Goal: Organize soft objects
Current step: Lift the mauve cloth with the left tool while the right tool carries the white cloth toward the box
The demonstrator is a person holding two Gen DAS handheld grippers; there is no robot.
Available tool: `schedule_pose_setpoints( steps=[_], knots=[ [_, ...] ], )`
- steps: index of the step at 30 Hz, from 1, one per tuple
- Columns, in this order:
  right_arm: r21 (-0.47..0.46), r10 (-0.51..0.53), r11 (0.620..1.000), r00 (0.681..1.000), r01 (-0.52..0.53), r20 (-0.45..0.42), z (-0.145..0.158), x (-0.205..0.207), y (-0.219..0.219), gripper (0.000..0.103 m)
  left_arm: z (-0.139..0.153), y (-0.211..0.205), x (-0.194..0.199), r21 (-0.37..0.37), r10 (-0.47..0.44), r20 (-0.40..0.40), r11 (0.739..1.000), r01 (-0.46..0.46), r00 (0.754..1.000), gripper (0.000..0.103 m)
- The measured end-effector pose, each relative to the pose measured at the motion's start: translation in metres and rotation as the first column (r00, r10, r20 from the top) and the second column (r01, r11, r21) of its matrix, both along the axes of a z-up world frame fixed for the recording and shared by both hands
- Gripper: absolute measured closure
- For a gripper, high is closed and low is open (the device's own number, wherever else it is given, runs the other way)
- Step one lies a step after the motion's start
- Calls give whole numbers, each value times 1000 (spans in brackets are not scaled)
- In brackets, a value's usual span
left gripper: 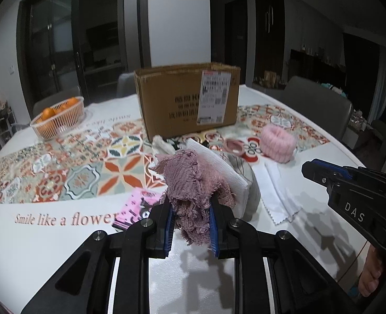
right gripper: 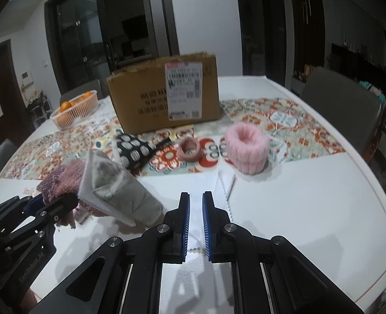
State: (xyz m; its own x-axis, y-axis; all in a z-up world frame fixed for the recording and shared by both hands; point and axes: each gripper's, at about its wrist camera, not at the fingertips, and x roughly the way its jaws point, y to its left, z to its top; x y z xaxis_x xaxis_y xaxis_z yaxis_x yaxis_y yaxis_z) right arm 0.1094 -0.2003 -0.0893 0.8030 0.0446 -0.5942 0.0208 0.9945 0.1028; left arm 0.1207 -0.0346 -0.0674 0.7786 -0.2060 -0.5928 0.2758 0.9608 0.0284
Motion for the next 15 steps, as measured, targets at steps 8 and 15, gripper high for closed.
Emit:
schedule_pose_setpoints(
  steps=[8, 15],
  knots=[
    [29, -17, 999, 1000, 18, -25, -8, 3, -8, 82, 5, -3, -9, 24, 8, 45, 1000, -9, 999, 80],
    [-3, 12, 1000, 995, -12, -95, -33, 17, -4, 53, -4, -7, -4, 49, 13, 34, 999, -14, 999, 80]
  ],
)
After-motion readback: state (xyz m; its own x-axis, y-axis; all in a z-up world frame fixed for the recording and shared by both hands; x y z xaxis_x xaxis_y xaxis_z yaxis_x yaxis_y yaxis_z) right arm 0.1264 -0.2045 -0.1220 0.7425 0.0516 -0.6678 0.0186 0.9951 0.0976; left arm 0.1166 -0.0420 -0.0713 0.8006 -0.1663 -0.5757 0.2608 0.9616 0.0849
